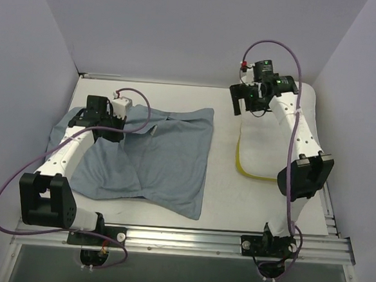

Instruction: Put the pillow into the pillowcase

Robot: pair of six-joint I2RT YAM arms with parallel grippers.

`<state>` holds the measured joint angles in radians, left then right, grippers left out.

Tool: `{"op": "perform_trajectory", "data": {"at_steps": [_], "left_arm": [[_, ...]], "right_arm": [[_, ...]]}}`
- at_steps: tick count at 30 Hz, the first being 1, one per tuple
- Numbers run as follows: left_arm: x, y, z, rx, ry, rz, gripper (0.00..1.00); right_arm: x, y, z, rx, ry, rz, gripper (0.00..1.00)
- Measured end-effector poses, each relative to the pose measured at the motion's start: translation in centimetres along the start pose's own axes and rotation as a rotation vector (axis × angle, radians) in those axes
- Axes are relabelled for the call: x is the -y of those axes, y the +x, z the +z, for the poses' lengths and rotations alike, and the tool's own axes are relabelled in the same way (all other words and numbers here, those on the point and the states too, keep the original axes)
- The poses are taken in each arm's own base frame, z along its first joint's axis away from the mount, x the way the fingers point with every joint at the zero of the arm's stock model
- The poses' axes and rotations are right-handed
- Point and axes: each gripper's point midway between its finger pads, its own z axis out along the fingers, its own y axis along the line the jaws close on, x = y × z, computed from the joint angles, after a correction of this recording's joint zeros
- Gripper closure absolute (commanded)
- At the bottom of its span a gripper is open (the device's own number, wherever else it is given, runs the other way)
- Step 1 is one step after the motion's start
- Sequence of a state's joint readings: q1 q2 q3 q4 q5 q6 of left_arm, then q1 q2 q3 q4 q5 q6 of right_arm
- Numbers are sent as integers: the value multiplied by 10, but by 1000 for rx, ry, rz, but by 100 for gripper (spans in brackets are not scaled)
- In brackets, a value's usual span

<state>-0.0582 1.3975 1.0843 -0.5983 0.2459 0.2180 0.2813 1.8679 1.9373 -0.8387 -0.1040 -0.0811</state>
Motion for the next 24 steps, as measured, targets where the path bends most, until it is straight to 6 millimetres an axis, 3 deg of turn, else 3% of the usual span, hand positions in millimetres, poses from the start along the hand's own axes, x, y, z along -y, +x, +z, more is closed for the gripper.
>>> {"op": "perform_trajectory", "data": {"at_steps": [2,4,7,10,11,14,17,18,19,24], "left_arm": [[1,1,1,-3,7,-3,100],[2,1,2,-6,13,-5,100],[3,2,2,-9,18,-7,100],[3,4,3,-12,19,-7,100],[3,5,3,-16,20,-8,100],[4,8,4,-24,21,-10,100],[4,9,4,-25,22,-11,100],[4,9,4,-25,22,-11,100],[4,9,4,-25,22,-11,100],[4,9,4,-26,24,-13,100]], "right_arm": [[41,-8,-6,19,109,43,0],[72,-7,3,-6,174,92,0],[108,6,40,-79,219,172,0],[127,39,86,-196,203,271,0],[130,50,100,-233,191,300,3],[132,89,133,-341,134,364,22],[125,113,140,-411,40,349,65],[122,117,137,-427,14,325,92],[118,123,135,-439,-11,294,100],[91,174,97,-543,-148,80,100]]}}
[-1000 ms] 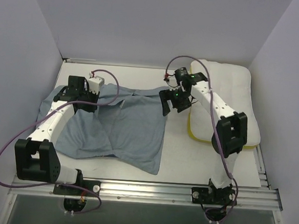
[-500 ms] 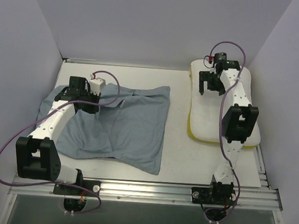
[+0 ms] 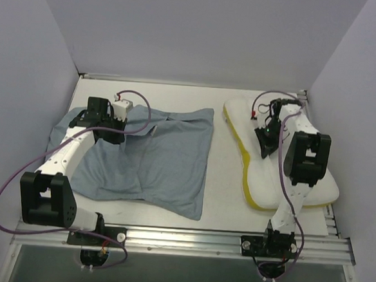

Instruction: Put the pillow into the pillowcase

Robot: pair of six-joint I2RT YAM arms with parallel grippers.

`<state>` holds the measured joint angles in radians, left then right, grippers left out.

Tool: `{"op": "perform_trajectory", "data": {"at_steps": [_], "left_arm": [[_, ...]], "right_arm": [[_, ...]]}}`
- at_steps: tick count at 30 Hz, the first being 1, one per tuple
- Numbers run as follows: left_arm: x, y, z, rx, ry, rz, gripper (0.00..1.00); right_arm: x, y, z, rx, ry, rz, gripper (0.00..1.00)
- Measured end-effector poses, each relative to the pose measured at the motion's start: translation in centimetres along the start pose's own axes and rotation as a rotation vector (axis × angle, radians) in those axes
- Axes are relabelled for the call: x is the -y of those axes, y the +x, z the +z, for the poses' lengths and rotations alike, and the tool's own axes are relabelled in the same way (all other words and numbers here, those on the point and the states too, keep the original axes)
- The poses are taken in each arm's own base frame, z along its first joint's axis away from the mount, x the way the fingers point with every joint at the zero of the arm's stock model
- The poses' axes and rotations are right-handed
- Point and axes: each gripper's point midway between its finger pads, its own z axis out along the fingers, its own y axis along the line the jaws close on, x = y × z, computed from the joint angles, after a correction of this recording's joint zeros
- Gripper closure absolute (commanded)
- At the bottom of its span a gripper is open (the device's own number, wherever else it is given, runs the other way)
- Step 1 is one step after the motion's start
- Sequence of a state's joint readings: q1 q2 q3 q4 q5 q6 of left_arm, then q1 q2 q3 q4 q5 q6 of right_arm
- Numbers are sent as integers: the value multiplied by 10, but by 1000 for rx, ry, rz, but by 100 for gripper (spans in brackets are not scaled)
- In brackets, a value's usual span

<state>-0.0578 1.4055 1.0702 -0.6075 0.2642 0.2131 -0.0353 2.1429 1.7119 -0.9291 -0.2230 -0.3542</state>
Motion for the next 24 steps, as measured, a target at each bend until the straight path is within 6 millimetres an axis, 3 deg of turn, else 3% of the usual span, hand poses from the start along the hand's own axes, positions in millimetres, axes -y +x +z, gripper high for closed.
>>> {"op": "perform_trajectory", "data": {"at_steps": [5,8,11,12,16,19,22,24], "left_arm": [[1,0,0,-1,6,-2,100],[2,0,1,-1,10,-4,100],[2,0,1,-1,14,-5,100],[3,0,1,-1,15,-4,100],[5,0,1,2,30,-4,100],[7,0,1,3,38,-4,100],[7,0,1,3,41,-2,100],[7,0,1,3,41,-1,100]], "right_arm": [[-10,70,-22,-73,-2,-316,100],[-10,82,-47,-19,24,-477,99],[-11,79,-78,80,91,-600,44],[-12,78,-86,101,109,-619,0],[-17,60,-125,207,132,-619,0],[-10,37,-141,274,128,-494,0],[6,8,-147,331,133,-318,0],[14,-4,-138,337,124,-222,0]]}}
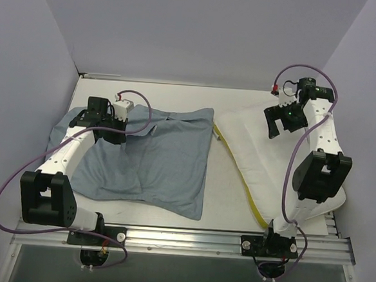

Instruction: Put the pillow into the pillowcase

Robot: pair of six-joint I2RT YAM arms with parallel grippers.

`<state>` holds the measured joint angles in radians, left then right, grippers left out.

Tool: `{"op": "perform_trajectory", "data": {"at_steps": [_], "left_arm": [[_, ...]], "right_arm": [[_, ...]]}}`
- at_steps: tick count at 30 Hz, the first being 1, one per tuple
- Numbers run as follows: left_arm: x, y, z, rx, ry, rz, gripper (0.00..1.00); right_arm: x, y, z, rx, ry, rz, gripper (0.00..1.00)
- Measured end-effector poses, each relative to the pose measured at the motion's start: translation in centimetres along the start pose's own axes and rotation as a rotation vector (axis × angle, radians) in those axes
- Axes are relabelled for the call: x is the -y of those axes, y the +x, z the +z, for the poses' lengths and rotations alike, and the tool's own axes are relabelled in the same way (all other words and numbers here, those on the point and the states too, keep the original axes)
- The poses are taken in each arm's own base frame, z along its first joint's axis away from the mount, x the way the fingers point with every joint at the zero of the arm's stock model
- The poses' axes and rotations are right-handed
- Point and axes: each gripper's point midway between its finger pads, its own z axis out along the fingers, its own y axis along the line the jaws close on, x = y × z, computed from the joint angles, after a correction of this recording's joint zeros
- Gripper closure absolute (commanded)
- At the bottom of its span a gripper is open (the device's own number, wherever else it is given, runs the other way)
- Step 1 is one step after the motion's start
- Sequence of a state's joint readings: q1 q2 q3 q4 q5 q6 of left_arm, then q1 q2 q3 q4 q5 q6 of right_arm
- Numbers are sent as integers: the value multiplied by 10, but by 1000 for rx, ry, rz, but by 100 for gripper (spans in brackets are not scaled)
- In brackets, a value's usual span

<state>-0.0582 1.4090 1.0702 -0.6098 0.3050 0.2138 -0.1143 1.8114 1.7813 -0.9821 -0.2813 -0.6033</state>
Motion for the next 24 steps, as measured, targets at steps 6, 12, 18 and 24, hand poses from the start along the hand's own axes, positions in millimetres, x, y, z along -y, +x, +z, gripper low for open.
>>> {"op": "perform_trajectory", "data": {"at_steps": [6,12,18,24], "left_arm": [[0,0,0,0,1,1,100],[1,0,0,0,7,2,100],[0,3,4,-13,9,0,100],[0,3,4,-13,9,2,100]], "right_arm": [[-4,5,49,-93,-15,181,0],[-7,24,111,-192,9,192,0],[-14,40,146,-292,24,93,63],[-12,37,140,-301,55,29,100]]}}
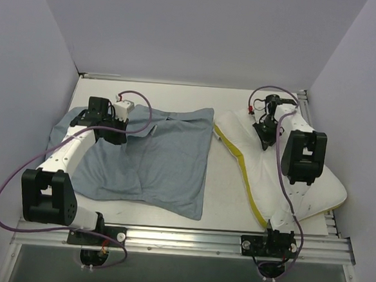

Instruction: Put the pillow into the pillowcase

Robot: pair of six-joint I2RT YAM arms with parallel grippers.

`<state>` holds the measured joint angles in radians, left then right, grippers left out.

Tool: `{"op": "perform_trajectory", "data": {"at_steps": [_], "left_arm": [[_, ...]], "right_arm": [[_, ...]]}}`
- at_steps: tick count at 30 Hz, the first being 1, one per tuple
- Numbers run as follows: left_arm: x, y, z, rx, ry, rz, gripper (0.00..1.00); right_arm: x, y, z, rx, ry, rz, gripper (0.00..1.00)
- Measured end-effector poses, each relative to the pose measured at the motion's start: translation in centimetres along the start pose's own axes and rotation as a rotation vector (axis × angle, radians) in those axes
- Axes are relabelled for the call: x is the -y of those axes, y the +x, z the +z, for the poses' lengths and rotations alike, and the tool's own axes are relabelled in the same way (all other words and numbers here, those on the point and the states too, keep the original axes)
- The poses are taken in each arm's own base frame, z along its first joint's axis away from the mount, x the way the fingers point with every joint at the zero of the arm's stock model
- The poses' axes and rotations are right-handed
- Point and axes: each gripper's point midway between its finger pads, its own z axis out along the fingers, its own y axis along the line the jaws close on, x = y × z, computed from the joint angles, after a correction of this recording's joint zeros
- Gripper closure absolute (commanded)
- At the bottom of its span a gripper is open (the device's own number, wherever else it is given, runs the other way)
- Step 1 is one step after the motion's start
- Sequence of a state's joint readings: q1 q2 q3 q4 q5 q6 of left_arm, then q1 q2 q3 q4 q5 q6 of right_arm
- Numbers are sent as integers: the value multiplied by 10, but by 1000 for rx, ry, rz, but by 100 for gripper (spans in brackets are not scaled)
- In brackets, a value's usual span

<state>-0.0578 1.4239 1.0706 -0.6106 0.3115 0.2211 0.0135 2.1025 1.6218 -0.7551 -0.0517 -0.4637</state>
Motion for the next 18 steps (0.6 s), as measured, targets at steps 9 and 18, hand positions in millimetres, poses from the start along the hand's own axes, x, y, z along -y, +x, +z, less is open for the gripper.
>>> {"op": "perform_trajectory", "data": {"at_steps": [9,18], "left_arm": [[4,-2,-2,0,20,-13,100],[19,-3,-3,10,96,-43,100]], "right_arm": [[3,-15,-86,274,-114,-51,100],[-74,-39,-250,746,-70,-405,100]]}}
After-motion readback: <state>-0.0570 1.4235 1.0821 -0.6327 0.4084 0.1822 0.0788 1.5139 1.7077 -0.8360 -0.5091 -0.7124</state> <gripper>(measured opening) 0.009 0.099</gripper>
